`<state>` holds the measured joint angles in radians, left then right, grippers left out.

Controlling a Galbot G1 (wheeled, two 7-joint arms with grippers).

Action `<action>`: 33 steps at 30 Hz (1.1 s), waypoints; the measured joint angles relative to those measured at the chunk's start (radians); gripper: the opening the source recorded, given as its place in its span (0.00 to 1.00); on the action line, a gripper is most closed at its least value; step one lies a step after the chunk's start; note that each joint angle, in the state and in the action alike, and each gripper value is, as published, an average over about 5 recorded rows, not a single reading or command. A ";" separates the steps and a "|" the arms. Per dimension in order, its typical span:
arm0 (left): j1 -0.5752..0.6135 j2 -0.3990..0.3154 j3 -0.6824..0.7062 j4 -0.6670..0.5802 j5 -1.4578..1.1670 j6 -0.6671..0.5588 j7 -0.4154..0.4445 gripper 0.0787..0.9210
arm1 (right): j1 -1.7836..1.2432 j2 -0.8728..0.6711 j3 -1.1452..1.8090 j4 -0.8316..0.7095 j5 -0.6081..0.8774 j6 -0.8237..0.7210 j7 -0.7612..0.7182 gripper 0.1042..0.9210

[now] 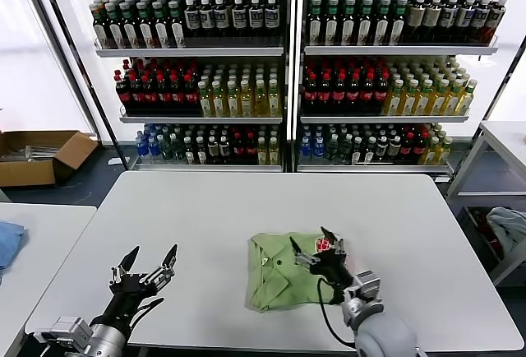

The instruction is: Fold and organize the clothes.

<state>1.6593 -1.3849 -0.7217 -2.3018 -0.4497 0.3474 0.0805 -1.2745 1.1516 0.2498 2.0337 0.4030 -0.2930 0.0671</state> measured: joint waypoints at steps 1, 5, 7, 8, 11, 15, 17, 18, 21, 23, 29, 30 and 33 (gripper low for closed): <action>0.000 0.003 -0.003 0.002 0.000 -0.002 0.002 0.88 | -0.010 -0.001 0.023 0.012 0.006 0.007 -0.004 0.88; 0.001 0.014 -0.015 0.011 -0.004 -0.009 0.014 0.88 | -0.064 0.000 0.134 0.047 0.026 0.035 -0.030 0.88; 0.000 0.018 -0.023 0.016 -0.004 -0.014 0.022 0.88 | -0.098 0.003 0.195 0.057 0.037 0.049 -0.046 0.88; -0.001 0.020 -0.028 0.019 -0.004 -0.016 0.027 0.88 | -0.116 0.005 0.225 0.061 0.043 0.055 -0.054 0.88; -0.002 0.025 -0.040 0.024 -0.004 -0.022 0.043 0.88 | -0.171 0.011 0.317 0.068 0.057 0.078 -0.080 0.88; 0.002 0.025 -0.055 0.025 -0.003 -0.031 0.067 0.88 | -0.244 0.025 0.430 0.073 0.070 0.109 -0.111 0.88; 0.004 0.023 -0.062 0.026 -0.003 -0.035 0.078 0.88 | -0.276 0.036 0.478 0.077 0.073 0.122 -0.124 0.88; 0.006 0.022 -0.065 0.027 -0.003 -0.037 0.084 0.88 | -0.290 0.041 0.497 0.079 0.074 0.128 -0.129 0.88; 0.011 0.021 -0.074 0.027 -0.004 -0.043 0.099 0.88 | -0.324 0.059 0.542 0.087 0.071 0.140 -0.141 0.88; 0.013 0.020 -0.080 0.027 -0.004 -0.046 0.107 0.88 | -0.341 0.072 0.562 0.092 0.064 0.145 -0.148 0.88; 0.008 0.026 -0.094 0.030 -0.003 -0.050 0.128 0.88 | -0.380 0.099 0.596 0.096 0.030 0.154 -0.165 0.88; 0.008 0.027 -0.096 0.031 -0.003 -0.051 0.131 0.88 | -0.384 0.102 0.600 0.095 0.025 0.157 -0.166 0.88; 0.010 0.028 -0.100 0.035 -0.003 -0.055 0.142 0.88 | -0.395 0.114 0.612 0.094 0.011 0.164 -0.169 0.88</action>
<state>1.6695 -1.3569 -0.8213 -2.2668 -0.4526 0.2927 0.2226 -1.6696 1.2652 0.8621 2.1272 0.4137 -0.1294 -0.1021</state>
